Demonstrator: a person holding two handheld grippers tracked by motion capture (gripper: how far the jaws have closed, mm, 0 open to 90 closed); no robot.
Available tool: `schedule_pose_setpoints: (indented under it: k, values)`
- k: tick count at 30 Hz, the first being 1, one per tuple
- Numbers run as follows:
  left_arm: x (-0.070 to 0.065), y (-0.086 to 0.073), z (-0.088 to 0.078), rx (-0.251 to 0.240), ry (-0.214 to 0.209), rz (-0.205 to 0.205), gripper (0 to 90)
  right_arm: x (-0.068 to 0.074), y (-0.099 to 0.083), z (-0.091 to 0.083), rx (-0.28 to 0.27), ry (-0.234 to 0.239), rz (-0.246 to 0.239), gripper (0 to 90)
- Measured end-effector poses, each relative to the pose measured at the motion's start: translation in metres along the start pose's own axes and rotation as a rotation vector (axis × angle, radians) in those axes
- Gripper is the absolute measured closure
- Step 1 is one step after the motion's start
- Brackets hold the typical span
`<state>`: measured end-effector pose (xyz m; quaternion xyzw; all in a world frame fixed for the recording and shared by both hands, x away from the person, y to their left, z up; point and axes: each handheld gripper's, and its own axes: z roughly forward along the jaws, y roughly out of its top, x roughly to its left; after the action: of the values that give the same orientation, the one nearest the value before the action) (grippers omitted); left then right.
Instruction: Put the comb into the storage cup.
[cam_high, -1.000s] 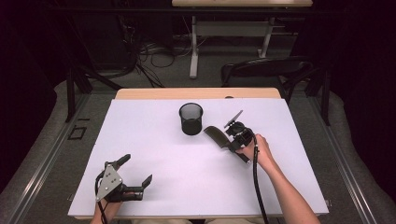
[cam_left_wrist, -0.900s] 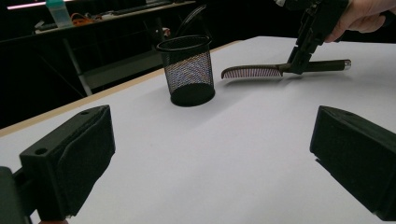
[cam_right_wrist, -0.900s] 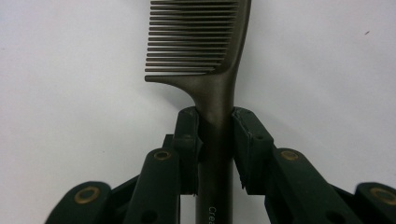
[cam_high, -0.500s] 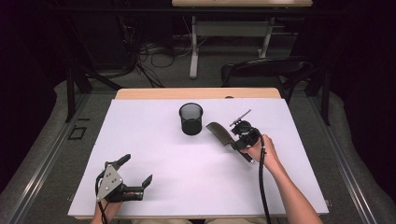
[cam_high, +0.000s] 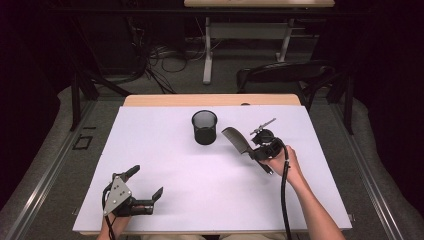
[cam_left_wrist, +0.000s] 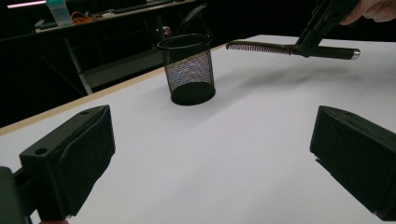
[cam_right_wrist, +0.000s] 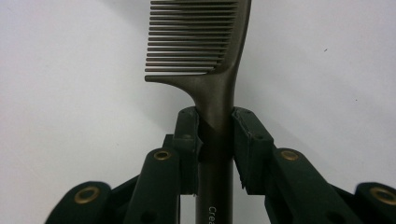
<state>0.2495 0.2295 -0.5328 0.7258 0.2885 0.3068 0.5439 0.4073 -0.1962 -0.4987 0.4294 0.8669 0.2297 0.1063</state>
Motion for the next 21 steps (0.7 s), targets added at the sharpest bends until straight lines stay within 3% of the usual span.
schedule_pose_setpoints:
  k: [21]
  values:
    - [0.001,0.0,0.0,0.002,0.001,0.001,0.0,0.002,-0.002,-0.013,-0.119,0.039,0.006,72.5]
